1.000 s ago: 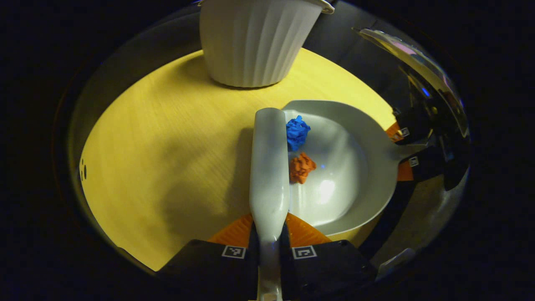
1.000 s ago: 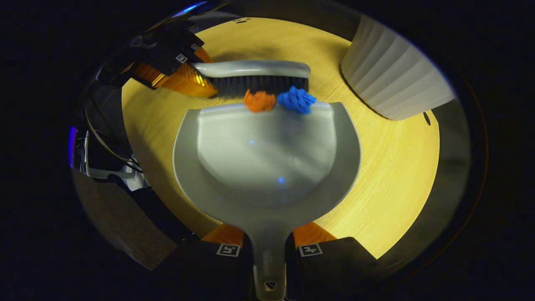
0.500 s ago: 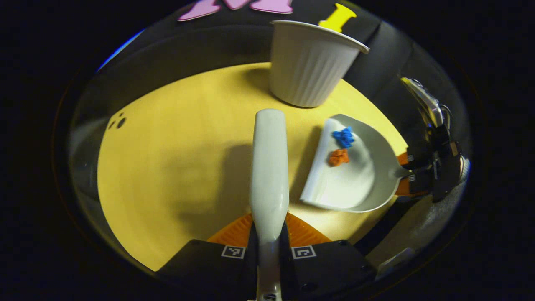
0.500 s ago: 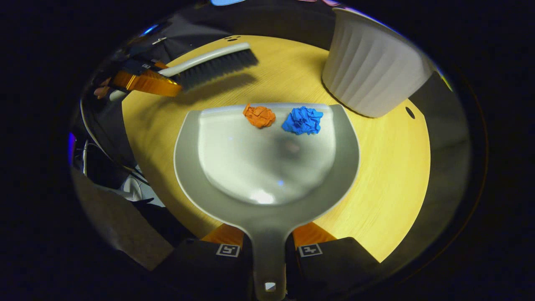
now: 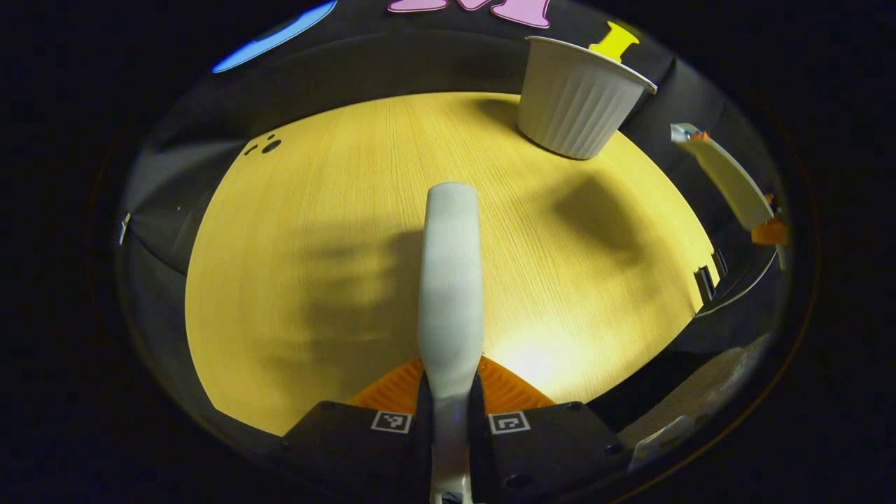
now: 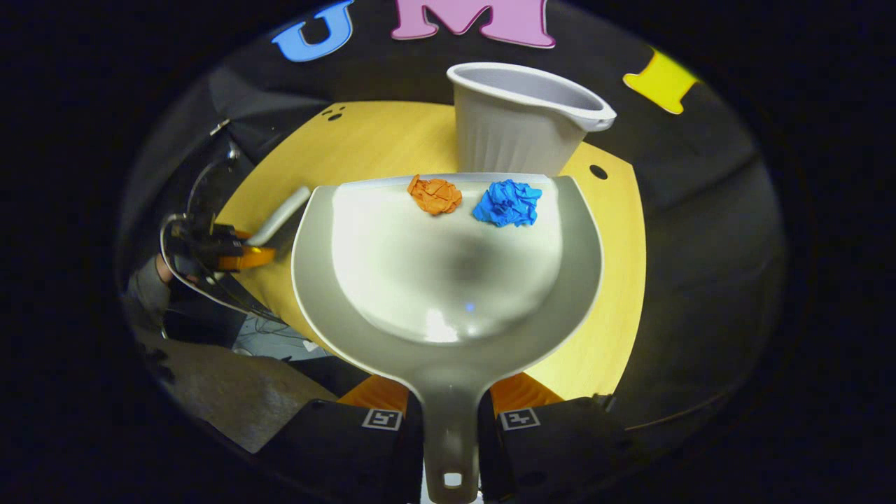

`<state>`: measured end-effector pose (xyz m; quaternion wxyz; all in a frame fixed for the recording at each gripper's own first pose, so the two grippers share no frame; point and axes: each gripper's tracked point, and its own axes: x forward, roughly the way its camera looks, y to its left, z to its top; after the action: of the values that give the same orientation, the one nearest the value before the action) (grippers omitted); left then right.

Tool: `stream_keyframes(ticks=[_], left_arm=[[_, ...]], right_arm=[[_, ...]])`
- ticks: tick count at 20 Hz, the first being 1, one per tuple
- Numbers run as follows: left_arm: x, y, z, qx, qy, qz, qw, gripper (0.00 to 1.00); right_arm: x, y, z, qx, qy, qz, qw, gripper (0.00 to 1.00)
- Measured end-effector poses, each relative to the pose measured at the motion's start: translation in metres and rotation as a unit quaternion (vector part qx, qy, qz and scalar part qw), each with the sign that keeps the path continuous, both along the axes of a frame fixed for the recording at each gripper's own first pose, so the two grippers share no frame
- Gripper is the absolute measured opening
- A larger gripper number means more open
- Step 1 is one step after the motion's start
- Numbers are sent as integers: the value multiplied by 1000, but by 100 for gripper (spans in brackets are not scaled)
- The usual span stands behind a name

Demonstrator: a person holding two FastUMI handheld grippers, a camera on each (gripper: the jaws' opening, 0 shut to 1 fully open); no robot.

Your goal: Pick up the small broom and dustpan from the desktop, sweep the trash into the dustpan with the broom, and then empty the trash into the garbage bin.

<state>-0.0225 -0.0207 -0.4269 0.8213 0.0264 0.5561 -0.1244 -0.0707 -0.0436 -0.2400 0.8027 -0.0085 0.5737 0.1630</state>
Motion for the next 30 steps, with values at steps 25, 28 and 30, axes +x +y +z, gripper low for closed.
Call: stream_keyframes(ticks=[25, 28, 30], left_arm=[[-11, 14, 13, -14, -13, -3, 1000, 25], [-11, 12, 12, -15, -9, -2, 1000, 26], [-10, 11, 11, -16, -7, 0, 1000, 26]], right_arm=[[239, -156, 62, -269, 11, 53, 962, 36], [252, -158, 69, -303, 33, 93, 948, 36], [261, -158, 71, -318, 43, 116, 940, 36]])
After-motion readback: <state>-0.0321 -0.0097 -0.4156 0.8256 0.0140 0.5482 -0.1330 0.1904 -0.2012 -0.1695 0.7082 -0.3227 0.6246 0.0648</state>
